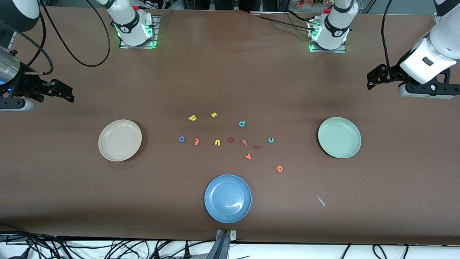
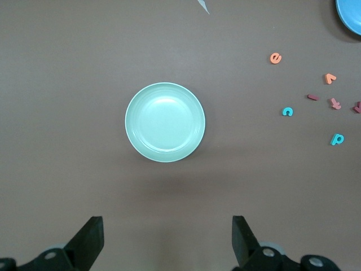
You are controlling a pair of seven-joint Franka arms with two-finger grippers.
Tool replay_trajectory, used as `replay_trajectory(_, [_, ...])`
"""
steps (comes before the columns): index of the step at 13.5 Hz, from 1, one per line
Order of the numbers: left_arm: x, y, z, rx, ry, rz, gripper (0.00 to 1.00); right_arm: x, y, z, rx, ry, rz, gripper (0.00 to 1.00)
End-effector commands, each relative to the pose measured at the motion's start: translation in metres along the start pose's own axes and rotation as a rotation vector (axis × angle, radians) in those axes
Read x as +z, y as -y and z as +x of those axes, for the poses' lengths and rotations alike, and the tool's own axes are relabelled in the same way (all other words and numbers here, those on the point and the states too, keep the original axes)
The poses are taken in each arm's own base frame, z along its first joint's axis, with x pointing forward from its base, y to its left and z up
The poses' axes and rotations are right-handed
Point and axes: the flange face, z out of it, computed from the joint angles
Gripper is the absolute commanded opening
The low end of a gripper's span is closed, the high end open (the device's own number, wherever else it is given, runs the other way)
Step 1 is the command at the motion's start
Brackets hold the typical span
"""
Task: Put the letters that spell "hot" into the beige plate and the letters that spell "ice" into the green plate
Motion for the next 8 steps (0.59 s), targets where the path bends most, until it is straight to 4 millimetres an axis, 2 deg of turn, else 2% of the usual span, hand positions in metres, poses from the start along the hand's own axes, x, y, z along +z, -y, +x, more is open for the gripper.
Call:
replay_trajectory(1, [-0.0079,-0.0021,-0.0040,0.012,0.000,-0.018,1.00,-0.0005,-0.0032,-0.0020,0.011,0.009,0.012,1.00])
replay_trajectory(8, [-0.0077,-0.0039,-0.0043,0.010,0.002,-0.019,1.00,-0.0031,-0.0024,0.0000,0.005,0.001,0.012,1.00])
